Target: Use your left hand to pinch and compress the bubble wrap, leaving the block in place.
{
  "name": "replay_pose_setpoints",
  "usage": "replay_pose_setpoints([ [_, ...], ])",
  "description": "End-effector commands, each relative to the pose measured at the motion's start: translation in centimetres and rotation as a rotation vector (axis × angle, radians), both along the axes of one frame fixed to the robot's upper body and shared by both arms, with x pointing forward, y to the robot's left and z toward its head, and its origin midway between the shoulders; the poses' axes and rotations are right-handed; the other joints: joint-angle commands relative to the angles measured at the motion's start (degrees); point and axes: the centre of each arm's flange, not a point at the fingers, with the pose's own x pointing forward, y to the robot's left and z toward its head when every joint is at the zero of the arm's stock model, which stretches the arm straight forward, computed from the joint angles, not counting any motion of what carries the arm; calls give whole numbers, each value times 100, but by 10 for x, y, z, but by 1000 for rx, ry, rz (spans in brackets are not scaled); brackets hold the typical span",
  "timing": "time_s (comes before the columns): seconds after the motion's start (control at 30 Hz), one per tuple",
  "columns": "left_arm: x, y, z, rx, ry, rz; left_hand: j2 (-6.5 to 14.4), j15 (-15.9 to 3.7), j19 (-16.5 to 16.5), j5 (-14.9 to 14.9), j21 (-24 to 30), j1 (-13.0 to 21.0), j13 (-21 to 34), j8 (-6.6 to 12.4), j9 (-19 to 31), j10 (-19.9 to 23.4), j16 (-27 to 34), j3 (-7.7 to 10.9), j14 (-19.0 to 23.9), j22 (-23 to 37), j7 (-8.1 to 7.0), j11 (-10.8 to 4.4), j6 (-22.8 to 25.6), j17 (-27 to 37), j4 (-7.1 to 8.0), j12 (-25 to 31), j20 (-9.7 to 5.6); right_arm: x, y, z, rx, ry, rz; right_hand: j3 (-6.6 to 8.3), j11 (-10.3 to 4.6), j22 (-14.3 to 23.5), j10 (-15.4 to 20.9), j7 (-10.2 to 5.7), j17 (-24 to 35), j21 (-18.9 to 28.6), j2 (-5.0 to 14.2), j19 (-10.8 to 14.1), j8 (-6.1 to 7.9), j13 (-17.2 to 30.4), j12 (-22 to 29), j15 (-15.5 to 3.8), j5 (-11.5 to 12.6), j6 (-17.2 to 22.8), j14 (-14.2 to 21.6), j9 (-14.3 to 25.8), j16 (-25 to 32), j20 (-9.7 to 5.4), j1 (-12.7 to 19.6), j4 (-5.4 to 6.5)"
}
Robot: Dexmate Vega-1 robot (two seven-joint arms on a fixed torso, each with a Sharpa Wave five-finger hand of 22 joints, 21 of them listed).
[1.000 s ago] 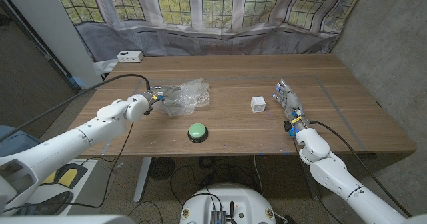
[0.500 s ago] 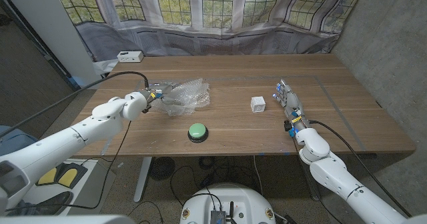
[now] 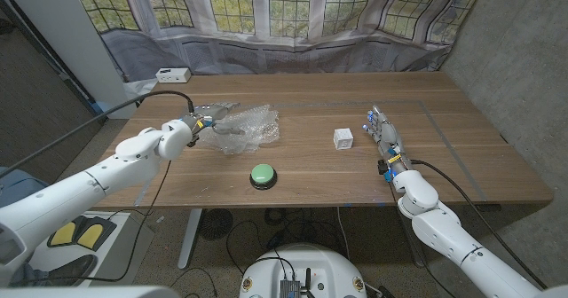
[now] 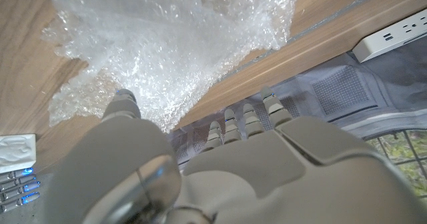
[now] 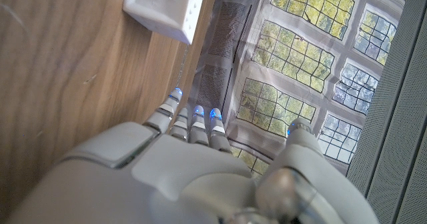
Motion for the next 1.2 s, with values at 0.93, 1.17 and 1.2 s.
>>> replay_pose_setpoints([
  [0.93,-27,0,15,-323,-32,-169,420,-82,270,-26,-117,-125,-224,126,-7,425,99,124,352,14,260,132,457,-14,49,137,-110,-2,-2,-1,6,-17,1,-22,20,20,62,-22,20,6,9,18,10,12,-9,-8,13,51,13,16,-15,-41,14,0],
  [1.17,-23,1,12,-458,-30,-251,531,-37,380,-55,-119,-229,-284,121,-9,557,126,133,491,13,237,209,536,-12,113,165,-131,-4,-3,-1,3,-20,-5,-24,18,20,60,-22,20,6,7,19,10,12,-11,-13,14,54,17,16,-14,-41,16,-2],
  [1.2,-23,1,11,-473,-30,-261,549,-39,403,-58,-117,-253,-295,118,-9,593,132,132,518,13,237,216,542,-11,127,175,-138,-4,-3,-1,2,-20,-6,-24,16,20,60,-20,20,6,7,21,11,12,-11,-12,14,55,18,16,-14,-41,16,-2],
])
